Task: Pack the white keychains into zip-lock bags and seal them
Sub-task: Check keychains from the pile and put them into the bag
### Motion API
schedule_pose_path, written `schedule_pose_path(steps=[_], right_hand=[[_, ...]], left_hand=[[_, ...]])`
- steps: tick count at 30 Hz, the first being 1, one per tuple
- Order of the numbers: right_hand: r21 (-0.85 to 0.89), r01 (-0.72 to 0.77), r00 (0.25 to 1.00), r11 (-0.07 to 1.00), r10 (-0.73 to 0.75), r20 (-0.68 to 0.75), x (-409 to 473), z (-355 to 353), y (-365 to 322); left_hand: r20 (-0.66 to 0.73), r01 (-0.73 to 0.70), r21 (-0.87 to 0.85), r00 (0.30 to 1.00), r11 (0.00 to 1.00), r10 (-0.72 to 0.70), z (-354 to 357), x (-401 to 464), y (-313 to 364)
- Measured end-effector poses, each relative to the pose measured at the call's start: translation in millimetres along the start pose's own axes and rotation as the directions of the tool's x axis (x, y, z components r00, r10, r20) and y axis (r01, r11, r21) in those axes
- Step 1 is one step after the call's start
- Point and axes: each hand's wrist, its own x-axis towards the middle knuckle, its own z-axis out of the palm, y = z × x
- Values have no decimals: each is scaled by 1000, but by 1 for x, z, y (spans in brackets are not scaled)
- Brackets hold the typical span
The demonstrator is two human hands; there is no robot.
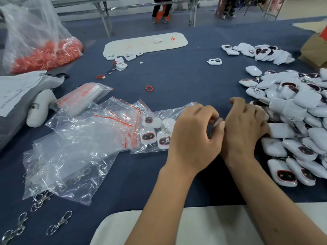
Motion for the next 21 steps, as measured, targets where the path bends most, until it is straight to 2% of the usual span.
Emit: schedule_pose_path(steps=[2, 5, 8, 10, 11, 13, 15, 17, 19, 21], right_hand=[[-54, 71, 995, 996, -68, 67, -1, 1, -1], [15, 165, 985, 986, -166, 55, 0, 2, 0], [127, 175, 982, 976, -164, -88, -3, 2, 0], [68, 129, 964, 989, -109, -242, -6, 1, -1], [31, 96, 963, 995, -85, -257, -6, 0, -1], [-52, 39, 989, 998, -46, -141, -5, 1, 0], [-103, 47, 998, 994, -50, -25, -4, 5, 1], [-68, 140, 990, 988, -140, -9, -5, 9, 0], [65, 223, 974, 973, -221, -46, -9, 9, -5], [150, 211, 972, 966, -191, -135, -11, 7, -7]], left_hand=[[55, -27, 57, 998, 998, 24, 0, 0, -4], [187, 119, 30, 975, 992, -123, -1, -2, -7], [245, 215, 51, 944, 975, -221, -3, -1, -10], [231, 242, 78, 939, 967, -254, -6, 0, -14], [216, 250, 90, 940, 964, -264, -8, 1, -17], [175, 259, 111, 945, 959, -276, -12, 1, -23], [139, 273, 118, 947, 955, -288, -14, 2, -26], [112, 276, 102, 951, 956, -287, -15, 3, -26], [82, 271, 72, 958, 960, -276, -15, 4, -24], [34, 267, 32, 963, 963, -268, -16, 5, -23]])
